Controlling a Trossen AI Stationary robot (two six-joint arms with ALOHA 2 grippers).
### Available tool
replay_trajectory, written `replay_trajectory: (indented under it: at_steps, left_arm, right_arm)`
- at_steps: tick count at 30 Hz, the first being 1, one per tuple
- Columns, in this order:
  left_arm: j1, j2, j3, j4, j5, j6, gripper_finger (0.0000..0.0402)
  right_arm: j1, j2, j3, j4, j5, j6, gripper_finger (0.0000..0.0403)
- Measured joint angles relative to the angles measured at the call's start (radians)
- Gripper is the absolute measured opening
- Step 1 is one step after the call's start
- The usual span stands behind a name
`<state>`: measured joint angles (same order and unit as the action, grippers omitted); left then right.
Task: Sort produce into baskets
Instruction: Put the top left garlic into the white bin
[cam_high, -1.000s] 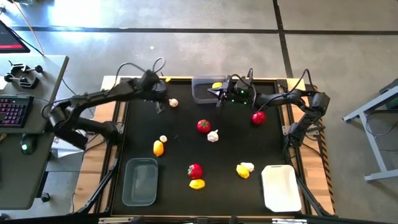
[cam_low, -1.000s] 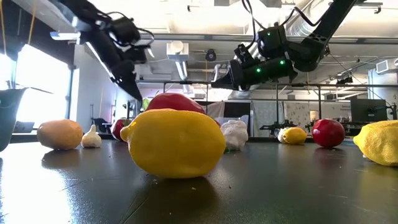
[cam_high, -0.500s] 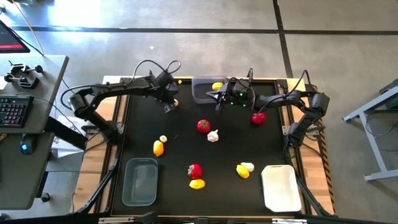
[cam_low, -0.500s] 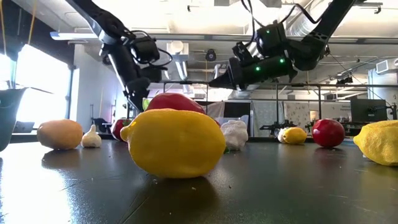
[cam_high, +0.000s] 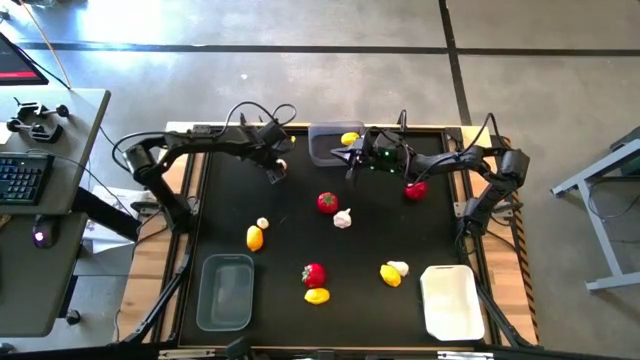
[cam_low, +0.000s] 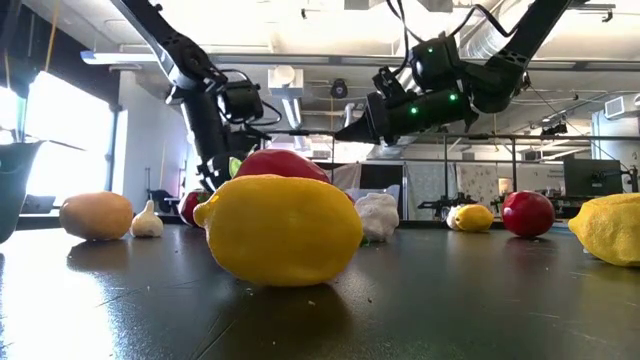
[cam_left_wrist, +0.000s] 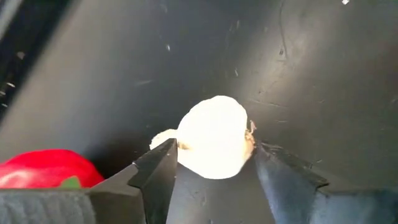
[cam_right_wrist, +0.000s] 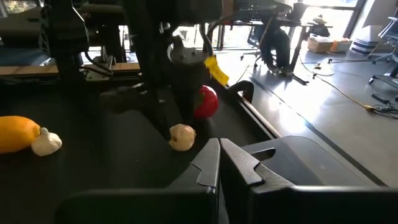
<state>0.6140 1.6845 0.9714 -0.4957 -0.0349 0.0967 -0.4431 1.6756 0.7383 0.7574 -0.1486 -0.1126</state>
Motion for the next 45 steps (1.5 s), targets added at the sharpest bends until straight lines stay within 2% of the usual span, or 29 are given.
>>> replay_trajectory:
  at_steps: [10,16,21,25,31,37,40,43,45]
  left_arm:
    - [0.000,0.057,0.003,0.057,0.000,-0.008,0.0199]
    - [0.000,0.037,0.000,0.053,0.013,-0.009,0.0166]
    - [0.000,0.014,-0.001,0.062,0.123,-0.009,0.0134]
    - [-0.003,-0.016,-0.001,0.095,0.210,-0.015,0.0126]
    - [-0.003,-0.067,-0.005,0.172,0.414,-0.034,0.0124]
    - [0.013,-0.097,-0.058,0.364,0.725,-0.120,0.0124]
    - [0.020,-0.096,-0.094,0.515,0.893,-0.196,0.0124]
    - [0.021,-0.096,-0.131,0.697,1.022,-0.309,0.0124]
    - [0.021,-0.097,-0.144,0.790,1.069,-0.387,0.0123]
  right_arm:
    - [0.000,0.000,0.000,-0.016,0.001,0.003,0.0000]
    - [0.001,0.000,0.000,-0.020,0.001,0.003,0.0000]
    - [0.001,0.000,0.000,-0.032,0.001,0.003,0.0000]
    - [0.001,0.001,0.000,-0.044,0.001,0.026,0.0000]
    - [0.002,0.001,0.000,-0.060,0.000,0.069,0.0000]
    - [0.049,0.001,0.000,-0.059,0.001,0.086,0.0012]
    - [0.095,0.001,0.000,-0.058,0.008,0.048,0.0041]
    - [0.153,0.001,0.000,-0.051,0.087,-0.006,0.0084]
    - [0.188,0.001,0.000,-0.047,0.155,-0.036,0.0115]
